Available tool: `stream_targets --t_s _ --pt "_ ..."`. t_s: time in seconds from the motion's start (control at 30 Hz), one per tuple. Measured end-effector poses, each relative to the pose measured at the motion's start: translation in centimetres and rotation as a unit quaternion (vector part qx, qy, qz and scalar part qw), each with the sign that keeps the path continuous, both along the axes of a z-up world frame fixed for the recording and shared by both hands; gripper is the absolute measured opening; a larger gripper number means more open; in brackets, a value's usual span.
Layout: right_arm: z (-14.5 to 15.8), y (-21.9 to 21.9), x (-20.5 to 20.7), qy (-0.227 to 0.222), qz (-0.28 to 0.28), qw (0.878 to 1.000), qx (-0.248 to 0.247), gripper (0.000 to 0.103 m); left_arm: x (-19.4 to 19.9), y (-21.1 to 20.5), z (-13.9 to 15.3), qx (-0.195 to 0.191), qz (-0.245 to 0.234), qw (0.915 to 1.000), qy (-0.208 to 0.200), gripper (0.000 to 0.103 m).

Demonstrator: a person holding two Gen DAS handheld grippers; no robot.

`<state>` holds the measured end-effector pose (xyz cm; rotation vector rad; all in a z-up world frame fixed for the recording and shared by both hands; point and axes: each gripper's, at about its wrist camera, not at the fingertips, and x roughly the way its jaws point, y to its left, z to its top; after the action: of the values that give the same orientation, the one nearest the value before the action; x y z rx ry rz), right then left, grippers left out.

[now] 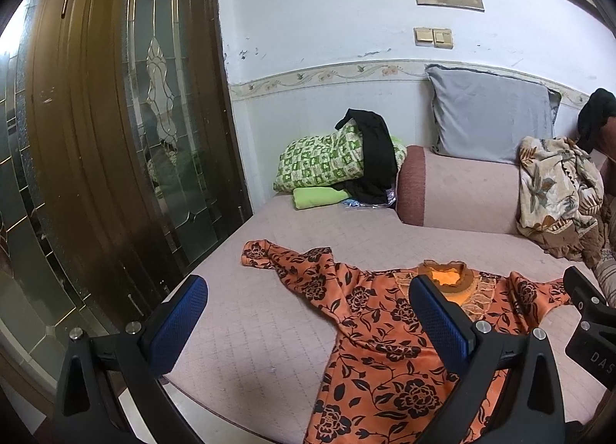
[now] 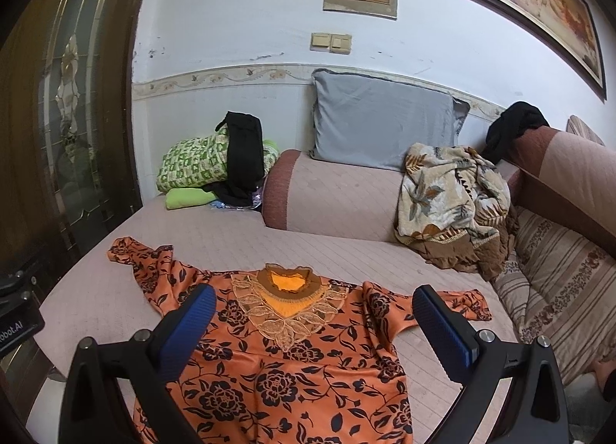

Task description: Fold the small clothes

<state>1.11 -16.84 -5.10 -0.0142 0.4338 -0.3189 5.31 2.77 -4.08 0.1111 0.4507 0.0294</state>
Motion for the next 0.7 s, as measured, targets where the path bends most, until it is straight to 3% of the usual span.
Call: stream_targets --t_s 0.4,0.53,0.7 --pt "-2.2 1.0 3.8 0.03 0.01 0.999 -0.006 0.103 3.7 1.5 -2.7 -0.004 0.011 0.9996 0.028 0.103" --pt "-4.3 0.1 6.1 0.042 0.012 0.999 -0.004 0.103 7.0 3.3 -6.5 -0.028 0.013 0.995 0.095 0.103" --pt "-8.5 -2.9 9.9 0.072 -0.001 0.997 0.021 0.103 12.5 7.8 -12.6 -0.043 0.06 0.9802 0.184 0.103"
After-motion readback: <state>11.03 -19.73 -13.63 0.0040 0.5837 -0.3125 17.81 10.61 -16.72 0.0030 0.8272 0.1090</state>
